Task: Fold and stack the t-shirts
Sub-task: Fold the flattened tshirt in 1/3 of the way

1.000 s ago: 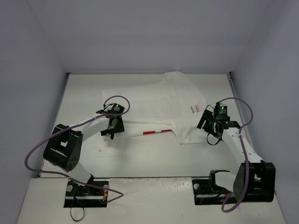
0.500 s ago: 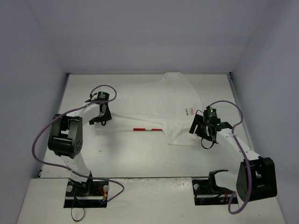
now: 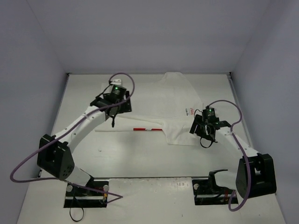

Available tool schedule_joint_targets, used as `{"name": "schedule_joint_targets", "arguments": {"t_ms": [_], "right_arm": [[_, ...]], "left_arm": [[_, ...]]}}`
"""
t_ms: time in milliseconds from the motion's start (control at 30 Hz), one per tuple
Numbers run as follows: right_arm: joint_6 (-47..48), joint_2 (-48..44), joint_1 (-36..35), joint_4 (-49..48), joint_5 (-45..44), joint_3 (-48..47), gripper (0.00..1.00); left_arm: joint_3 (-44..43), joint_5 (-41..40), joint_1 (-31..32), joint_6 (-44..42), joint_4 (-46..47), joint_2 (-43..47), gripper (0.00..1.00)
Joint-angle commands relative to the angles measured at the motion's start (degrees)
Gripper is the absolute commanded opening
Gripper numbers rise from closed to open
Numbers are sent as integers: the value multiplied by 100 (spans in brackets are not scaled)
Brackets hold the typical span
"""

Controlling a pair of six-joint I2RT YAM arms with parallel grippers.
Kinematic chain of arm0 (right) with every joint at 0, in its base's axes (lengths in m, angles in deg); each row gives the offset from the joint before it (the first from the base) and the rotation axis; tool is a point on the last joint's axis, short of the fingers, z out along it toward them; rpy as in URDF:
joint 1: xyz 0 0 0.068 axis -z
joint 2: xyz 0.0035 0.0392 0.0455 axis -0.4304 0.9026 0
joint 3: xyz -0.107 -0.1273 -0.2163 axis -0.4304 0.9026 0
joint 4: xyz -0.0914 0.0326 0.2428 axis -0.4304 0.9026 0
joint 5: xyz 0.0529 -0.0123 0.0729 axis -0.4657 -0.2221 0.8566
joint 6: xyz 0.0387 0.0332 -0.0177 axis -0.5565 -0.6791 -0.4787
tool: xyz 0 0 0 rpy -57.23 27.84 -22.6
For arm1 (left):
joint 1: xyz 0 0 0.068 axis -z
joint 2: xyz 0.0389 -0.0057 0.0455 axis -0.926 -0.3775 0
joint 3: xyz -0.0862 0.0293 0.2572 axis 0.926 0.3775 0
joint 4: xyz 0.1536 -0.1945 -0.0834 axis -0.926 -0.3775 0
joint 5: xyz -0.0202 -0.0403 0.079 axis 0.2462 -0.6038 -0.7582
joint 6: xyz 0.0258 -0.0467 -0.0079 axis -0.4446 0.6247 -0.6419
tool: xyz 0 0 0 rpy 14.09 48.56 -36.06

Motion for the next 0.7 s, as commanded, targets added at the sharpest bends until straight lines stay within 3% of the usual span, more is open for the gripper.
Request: {"name": "schedule_joint_targets", "arguments": {"t_ms": [0,233,400,667], "right_arm": [[-96,115,-46,40,-494,-29,61],[-344,187,-54,152,-785,90,60],[-498,171,-81,152,-810,256,59],[-758,183,-356,144,-978,398,56]], "left_arm": [[-216,623,1235,1258,-92,167,69],[-922,764,2457,1833,134,-1196,68],[-1339,1008,2712,1900,267,-1943,68],[-1373,1038,3167,2044,450,-2196,65]]}}
